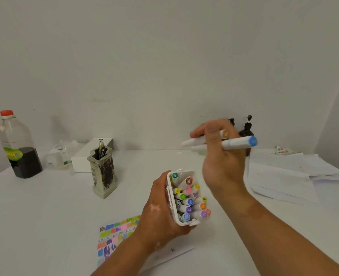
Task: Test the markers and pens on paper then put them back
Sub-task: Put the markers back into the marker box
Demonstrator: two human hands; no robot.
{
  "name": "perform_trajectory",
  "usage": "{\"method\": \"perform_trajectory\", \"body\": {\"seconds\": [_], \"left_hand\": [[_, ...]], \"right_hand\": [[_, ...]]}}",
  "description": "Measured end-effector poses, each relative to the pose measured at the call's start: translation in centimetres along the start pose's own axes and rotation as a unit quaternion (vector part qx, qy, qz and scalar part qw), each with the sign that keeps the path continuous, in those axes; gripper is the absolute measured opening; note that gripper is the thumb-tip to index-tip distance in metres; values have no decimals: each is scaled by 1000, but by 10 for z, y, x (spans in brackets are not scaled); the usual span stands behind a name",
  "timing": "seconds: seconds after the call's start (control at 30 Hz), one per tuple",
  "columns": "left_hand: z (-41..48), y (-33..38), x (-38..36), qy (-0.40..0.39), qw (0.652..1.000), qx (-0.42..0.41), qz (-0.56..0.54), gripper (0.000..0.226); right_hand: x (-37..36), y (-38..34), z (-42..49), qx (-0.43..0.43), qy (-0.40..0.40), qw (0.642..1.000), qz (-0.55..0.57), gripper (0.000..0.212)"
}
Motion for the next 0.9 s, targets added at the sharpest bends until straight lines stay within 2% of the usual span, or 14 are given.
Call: {"method": "perform_trajectory", "body": {"seconds": [0.03,0.07,0.13,0.23,0.33,0.4,0.47,0.57,0.67,0.77,0.83,0.9], "left_hand": [[1,-3,4,27,998,24,-47,108],[1,-7,-3,11,999,22,-42,109],[3,-1,-1,40,997,32,-58,106],[2,-5,-10,10,994,71,-81,96],[0,7,6,42,994,26,-102,110],[-2,11,15,59,992,11,-113,114],[-3,10,18,72,991,6,-110,110],[-3,10,20,69,988,6,-138,102],[0,9,16,55,987,1,-150,100],[0,-6,8,26,988,29,-152,89],[-1,-4,9,30,990,27,-136,95],[0,4,13,43,994,19,-102,108]], "right_hand": [[-6,1,-5,11,-22,999,-27,29],[-11,4,-10,28,-46,997,-55,32],[-22,8,-22,72,-94,988,-103,33],[-31,12,-33,120,-142,969,-164,37],[-10,7,-18,93,-85,978,-166,30],[16,1,0,56,-14,992,-114,27],[32,4,12,-9,4,998,-54,32],[32,13,12,-53,-65,994,-74,35],[19,15,3,-23,-156,976,-148,36],[9,12,0,17,-200,960,-196,34],[1,12,-1,35,-231,949,-212,31],[-13,21,-10,35,-302,913,-273,34]]}}
Point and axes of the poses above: each hand's wrist, its own z-axis towards the middle knuckle, its own x-axis out of the back of the hand, y = z × x, the point moved 9 cm from there along z, towards the middle knuckle, and after that the axes turned 5 degrees about x, right-handed, at the moved point
